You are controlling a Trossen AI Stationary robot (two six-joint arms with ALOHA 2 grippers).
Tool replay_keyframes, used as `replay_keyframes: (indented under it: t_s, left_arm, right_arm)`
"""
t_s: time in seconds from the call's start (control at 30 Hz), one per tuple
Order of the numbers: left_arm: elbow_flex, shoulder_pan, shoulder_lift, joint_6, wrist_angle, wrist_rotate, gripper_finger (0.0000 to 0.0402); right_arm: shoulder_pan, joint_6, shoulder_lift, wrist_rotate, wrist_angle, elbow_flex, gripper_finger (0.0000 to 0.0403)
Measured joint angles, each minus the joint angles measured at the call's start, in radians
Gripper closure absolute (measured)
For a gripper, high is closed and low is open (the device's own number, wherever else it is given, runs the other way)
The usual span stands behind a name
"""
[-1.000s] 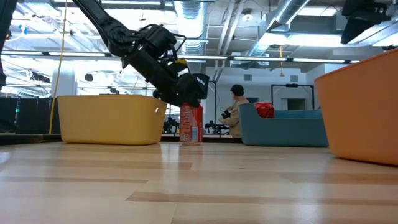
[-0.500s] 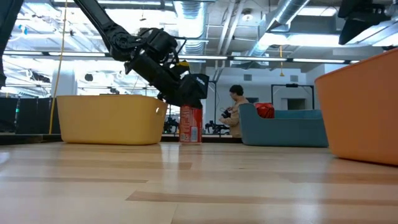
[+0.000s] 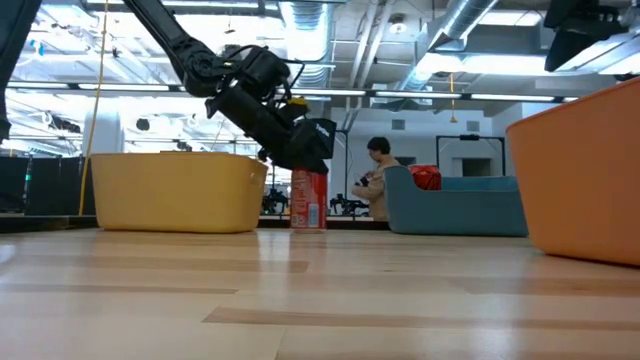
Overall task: Sort soda cans
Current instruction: Put the red soda can into the orange bin
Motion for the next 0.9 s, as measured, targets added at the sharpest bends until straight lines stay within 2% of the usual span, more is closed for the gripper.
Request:
replay_keyframes:
  t_s: [0.23, 0.53, 0.9]
  left_arm:
    - [0.036, -0.075, 0.003, -0.004, -0.020, 0.077, 0.0122]
    - [0.087, -0.271, 0.005, 0.015, -0.025, 0.055, 0.0124]
    - [0.329, -0.449, 0.001, 0.085, -0.072, 0.042, 0.0124]
  right_arm:
    - [0.000, 0.005, 0.000, 0.002, 0.001, 0.000, 0.0019]
    - [0.000, 0.005, 0.000, 0.080, 0.002, 0.000, 0.0019]
    - [0.010, -0.033, -0.015, 0.124, 0.002, 0.000, 0.0019]
